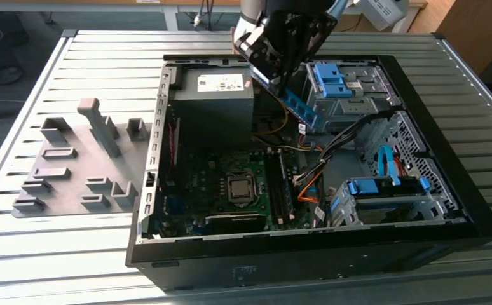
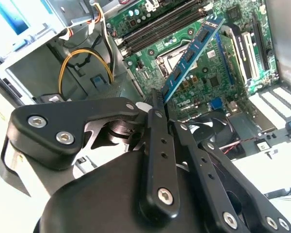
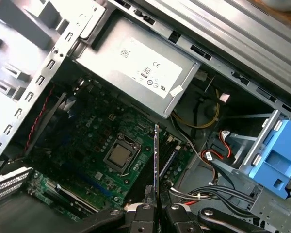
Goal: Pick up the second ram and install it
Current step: 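Insert the second ram into the second slot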
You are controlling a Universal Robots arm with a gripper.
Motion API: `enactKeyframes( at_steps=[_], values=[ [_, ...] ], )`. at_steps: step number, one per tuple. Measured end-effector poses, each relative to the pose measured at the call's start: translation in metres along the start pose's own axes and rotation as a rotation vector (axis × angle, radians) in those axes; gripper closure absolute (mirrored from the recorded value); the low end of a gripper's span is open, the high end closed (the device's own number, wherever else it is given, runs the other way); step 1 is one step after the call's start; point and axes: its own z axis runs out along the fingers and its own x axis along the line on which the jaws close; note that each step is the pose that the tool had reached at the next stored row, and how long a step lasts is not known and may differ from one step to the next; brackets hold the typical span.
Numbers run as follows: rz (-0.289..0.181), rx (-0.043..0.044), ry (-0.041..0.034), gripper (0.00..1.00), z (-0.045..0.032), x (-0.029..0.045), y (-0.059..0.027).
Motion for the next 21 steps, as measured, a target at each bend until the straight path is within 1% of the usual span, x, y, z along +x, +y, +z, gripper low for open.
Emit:
enactKeyframes(
  at_steps=[21],
  values=[
    [0.199, 0.0030, -0.0059, 0.86, 0.0005, 0.0000, 0.0000]
  ],
)
